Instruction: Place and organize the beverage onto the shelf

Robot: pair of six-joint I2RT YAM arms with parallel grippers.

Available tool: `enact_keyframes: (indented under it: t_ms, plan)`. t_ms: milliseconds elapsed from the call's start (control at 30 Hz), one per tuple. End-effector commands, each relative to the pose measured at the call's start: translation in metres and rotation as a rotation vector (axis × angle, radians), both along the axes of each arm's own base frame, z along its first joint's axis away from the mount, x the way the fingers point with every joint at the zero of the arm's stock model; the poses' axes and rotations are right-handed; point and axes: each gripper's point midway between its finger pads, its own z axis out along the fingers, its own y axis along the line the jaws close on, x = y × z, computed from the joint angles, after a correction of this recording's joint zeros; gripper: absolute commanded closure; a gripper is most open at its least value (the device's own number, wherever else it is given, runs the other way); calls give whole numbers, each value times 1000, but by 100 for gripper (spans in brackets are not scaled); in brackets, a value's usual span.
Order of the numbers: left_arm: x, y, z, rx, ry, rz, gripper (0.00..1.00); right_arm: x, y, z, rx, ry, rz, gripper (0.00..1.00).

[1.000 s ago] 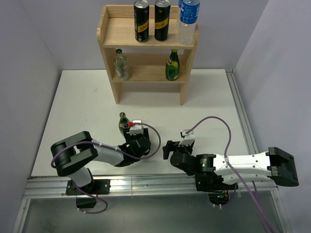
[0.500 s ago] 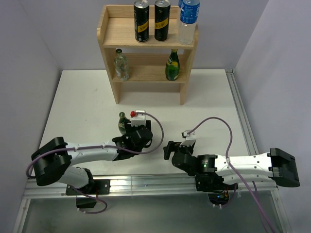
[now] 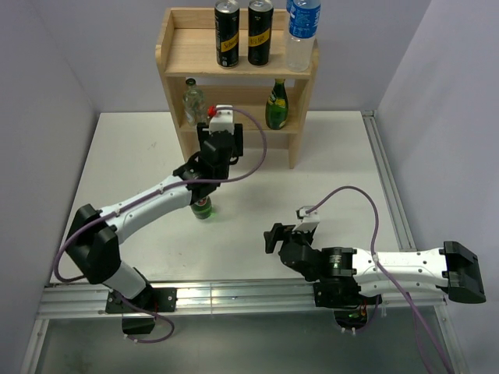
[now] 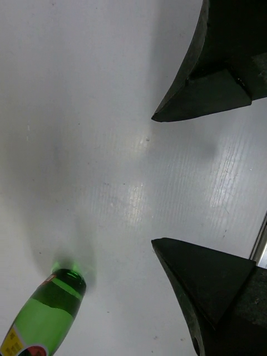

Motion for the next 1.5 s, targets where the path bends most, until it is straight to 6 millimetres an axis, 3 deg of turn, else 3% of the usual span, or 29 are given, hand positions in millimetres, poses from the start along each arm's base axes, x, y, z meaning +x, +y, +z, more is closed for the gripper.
enact_keyframes:
  t_ms: [0,333,967,1467]
  plan:
    - [27,-3,70,-66,-143,-26,100,9,-2,25,27,-46,-47,9]
    - [66,-1,77,-70,-164,-11,100,10,-3,32,21,-61,-50,8]
    - [99,3,103,-90,-227,16,100,11,-4,21,-2,-51,-57,8]
    - [126,22,75,-90,-224,54,100,14,-3,15,-12,-40,-57,9]
